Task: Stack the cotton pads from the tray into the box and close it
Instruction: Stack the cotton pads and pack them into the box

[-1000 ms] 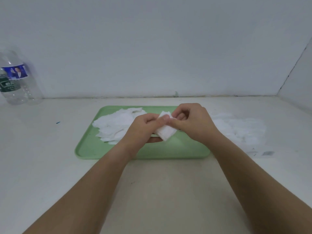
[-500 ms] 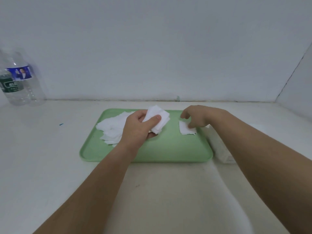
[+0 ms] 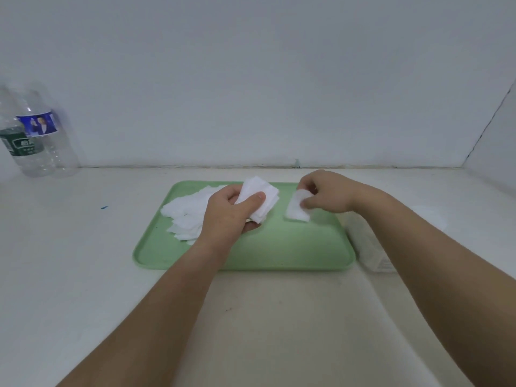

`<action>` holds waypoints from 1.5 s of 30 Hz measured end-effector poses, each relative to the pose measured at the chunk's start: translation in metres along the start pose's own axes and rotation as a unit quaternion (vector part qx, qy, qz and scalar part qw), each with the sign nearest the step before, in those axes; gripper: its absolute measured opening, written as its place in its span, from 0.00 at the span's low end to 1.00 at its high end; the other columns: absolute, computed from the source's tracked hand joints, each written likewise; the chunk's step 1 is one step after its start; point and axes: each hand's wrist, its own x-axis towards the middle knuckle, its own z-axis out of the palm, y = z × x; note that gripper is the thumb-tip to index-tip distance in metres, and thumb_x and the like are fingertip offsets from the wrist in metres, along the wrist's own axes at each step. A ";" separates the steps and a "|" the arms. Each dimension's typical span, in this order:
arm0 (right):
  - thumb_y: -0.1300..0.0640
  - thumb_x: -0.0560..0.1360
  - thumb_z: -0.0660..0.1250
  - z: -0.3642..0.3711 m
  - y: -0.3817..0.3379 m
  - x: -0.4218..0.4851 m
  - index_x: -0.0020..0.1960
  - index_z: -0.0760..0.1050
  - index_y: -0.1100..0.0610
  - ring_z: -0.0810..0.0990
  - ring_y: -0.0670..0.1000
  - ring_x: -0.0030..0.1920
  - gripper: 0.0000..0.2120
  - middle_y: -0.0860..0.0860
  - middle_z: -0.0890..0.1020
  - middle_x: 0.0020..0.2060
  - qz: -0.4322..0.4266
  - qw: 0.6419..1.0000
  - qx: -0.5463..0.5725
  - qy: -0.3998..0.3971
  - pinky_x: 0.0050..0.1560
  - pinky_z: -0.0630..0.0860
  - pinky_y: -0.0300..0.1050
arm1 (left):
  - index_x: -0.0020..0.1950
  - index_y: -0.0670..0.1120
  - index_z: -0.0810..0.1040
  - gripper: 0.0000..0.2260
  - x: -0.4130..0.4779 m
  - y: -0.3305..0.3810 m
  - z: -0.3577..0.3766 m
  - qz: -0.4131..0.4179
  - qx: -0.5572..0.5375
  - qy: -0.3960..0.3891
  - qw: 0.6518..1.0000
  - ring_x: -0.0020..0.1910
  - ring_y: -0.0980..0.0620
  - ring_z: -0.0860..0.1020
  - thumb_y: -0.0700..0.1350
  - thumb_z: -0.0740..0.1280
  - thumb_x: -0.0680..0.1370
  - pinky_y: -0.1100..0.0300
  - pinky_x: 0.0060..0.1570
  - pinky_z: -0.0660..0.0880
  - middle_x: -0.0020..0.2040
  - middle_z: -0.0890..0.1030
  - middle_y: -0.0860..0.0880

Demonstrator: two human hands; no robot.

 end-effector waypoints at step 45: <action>0.53 0.77 0.67 0.031 -0.053 0.009 0.44 0.80 0.54 0.78 0.48 0.31 0.07 0.48 0.84 0.34 0.047 0.915 0.347 0.201 0.34 0.71 0.41 | 0.54 0.51 0.80 0.09 0.022 0.050 -0.053 0.069 0.080 0.008 0.994 0.50 0.49 0.85 0.40 0.73 0.77 0.56 0.46 0.84 0.51 0.84 0.49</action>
